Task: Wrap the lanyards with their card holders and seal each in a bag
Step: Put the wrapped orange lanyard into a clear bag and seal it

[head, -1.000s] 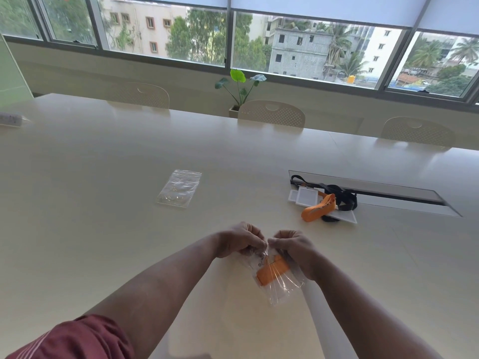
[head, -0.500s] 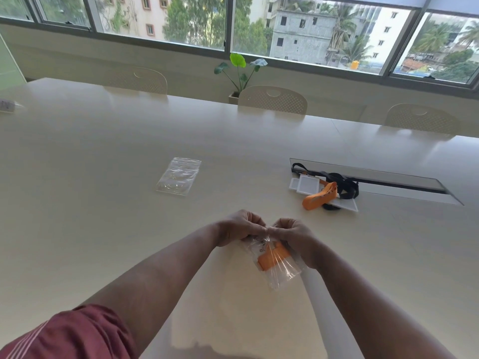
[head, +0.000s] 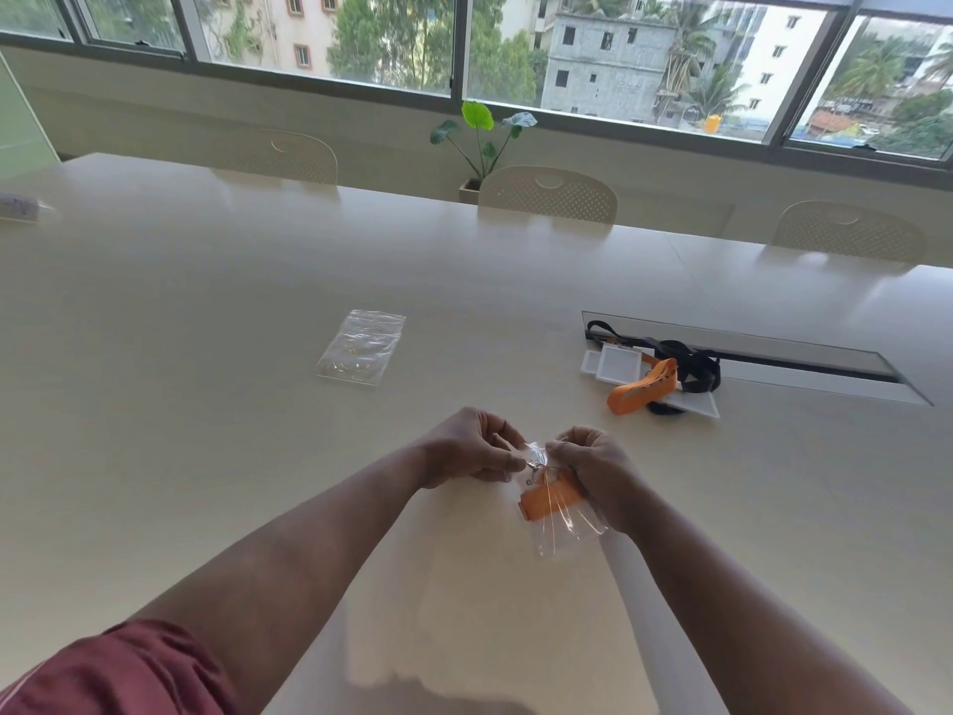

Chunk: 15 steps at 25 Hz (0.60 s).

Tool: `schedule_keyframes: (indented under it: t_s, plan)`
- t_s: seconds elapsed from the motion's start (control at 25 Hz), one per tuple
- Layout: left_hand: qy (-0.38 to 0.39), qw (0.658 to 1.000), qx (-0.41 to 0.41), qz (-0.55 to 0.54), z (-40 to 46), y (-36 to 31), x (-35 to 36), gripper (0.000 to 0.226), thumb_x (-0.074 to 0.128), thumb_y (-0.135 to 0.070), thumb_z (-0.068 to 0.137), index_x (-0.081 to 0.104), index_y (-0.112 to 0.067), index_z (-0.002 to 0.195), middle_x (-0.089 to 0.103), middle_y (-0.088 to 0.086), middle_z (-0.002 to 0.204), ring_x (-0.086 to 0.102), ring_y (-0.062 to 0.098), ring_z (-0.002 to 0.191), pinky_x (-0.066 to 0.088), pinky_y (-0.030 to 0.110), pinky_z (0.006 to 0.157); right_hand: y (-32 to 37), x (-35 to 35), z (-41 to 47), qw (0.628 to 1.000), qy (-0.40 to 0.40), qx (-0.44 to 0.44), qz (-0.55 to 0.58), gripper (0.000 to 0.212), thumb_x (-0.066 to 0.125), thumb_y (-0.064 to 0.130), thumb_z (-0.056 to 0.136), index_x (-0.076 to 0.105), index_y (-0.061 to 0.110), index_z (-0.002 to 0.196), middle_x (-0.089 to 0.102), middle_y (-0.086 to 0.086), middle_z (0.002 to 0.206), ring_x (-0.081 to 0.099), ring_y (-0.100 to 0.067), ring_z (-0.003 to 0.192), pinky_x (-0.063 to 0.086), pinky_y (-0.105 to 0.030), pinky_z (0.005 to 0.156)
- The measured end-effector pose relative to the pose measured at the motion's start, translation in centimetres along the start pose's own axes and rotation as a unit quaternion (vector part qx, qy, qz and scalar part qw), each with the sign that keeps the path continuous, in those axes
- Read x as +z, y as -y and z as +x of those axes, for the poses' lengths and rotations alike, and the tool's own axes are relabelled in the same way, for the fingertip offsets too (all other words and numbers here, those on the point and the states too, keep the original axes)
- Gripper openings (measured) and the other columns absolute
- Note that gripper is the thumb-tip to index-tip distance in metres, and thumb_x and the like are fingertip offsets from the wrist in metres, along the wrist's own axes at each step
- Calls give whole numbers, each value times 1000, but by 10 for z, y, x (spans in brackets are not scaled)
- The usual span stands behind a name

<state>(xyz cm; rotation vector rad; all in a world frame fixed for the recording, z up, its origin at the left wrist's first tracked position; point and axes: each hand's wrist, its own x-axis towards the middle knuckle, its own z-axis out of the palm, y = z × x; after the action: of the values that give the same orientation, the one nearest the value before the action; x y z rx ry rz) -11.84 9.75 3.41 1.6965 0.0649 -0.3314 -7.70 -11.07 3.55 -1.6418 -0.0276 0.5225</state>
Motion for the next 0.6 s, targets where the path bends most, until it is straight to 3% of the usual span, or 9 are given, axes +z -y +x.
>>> schedule_keyframes:
  t_s: [0.2,0.36,0.6]
  plan:
    - [9,996,-36,85,0,0,-11,26,86,-9,79,73,-2,100,75,7,76,74,19,71,61,29,66,-5,4,5,998,-24,-20,-45,16,70,8,92,62,11,78,63,-8,64,63,-20,53,53,-32,55]
    - [3,997,-47,67,-4,2,-14,27,83,-2,80,72,-2,104,74,8,77,73,18,70,59,25,63,-6,6,8,999,-15,-14,-41,18,70,8,91,61,12,76,63,-13,68,63,-29,62,54,-43,66]
    - [7,997,-61,41,-9,-2,-15,28,76,0,86,70,1,113,70,9,83,68,14,69,57,23,65,-6,6,9,1000,-3,-2,-31,23,72,6,89,63,14,70,60,-10,65,58,-27,62,50,-37,63]
